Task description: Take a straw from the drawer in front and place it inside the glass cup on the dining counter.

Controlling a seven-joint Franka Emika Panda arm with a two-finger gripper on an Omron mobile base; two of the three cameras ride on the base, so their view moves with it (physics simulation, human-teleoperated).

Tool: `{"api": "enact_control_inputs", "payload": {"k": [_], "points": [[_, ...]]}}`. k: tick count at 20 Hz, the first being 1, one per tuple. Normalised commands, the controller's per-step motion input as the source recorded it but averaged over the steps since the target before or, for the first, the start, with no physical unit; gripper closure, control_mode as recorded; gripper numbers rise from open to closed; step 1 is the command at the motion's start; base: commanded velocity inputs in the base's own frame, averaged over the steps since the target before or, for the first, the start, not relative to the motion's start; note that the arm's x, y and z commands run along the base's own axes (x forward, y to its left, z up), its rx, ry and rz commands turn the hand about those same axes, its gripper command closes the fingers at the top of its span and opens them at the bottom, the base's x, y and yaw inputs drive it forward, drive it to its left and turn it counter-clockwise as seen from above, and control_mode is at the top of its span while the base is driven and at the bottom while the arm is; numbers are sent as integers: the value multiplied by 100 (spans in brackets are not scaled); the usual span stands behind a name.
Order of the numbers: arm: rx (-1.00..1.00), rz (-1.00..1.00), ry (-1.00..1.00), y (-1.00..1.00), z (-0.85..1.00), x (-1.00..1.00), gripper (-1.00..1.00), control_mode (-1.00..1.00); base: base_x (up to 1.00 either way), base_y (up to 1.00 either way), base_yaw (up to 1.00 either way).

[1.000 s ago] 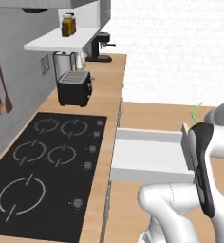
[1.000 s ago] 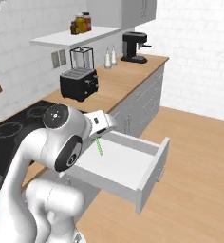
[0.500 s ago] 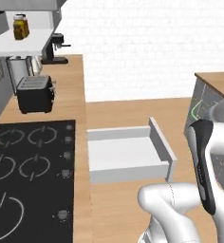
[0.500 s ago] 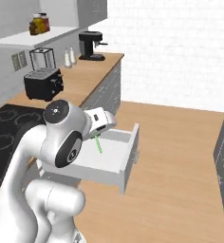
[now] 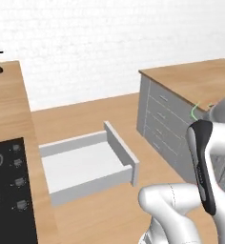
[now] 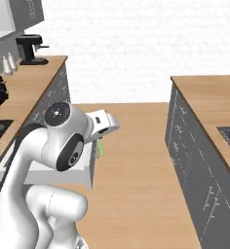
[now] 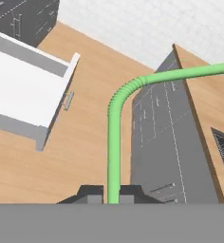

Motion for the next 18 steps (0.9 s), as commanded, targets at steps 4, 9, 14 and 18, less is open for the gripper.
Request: {"api": "enact_control_inputs", "payload": {"k": [4, 9, 14, 18], "points": [[0, 0, 0, 0, 0, 0, 100, 100, 0, -41, -49], [0, 0, 0, 0, 0, 0, 100, 100, 0, -42, -48], [0, 0, 0, 0, 0, 0, 100, 100, 0, -44, -45], [0, 0, 0, 0, 0, 0, 100, 100, 0, -52, -37]]}}
